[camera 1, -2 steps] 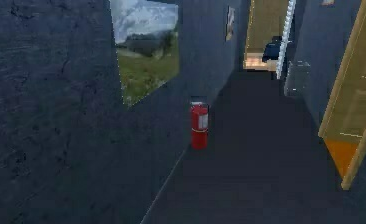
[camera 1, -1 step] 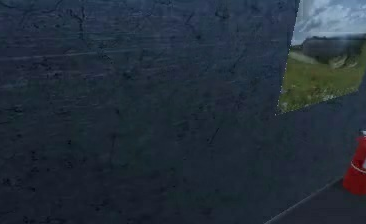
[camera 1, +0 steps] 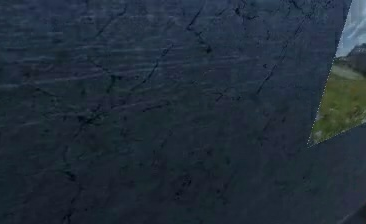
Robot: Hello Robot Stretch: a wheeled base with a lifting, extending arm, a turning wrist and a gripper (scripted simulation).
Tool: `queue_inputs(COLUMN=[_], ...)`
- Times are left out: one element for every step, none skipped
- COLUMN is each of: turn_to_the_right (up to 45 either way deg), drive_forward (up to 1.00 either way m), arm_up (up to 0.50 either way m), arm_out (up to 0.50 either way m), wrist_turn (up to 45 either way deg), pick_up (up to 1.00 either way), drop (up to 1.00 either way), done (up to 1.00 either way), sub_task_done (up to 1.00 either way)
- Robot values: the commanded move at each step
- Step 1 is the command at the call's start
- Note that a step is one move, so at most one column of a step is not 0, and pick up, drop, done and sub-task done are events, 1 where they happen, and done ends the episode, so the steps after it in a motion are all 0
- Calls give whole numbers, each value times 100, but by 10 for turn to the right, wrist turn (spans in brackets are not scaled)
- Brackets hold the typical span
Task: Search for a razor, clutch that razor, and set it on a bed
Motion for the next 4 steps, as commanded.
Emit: queue_inputs(turn_to_the_right=[450,90,0,330], drive_forward=[0,0,30,0], arm_up=[0,0,0,0], arm_out=[0,0,0,0], wrist_turn=[0,0,0,0], pick_up=[0,0,0,0], drop=[0,0,0,0], done=[0,0,0,0], sub_task_done=[0,0,0,0])
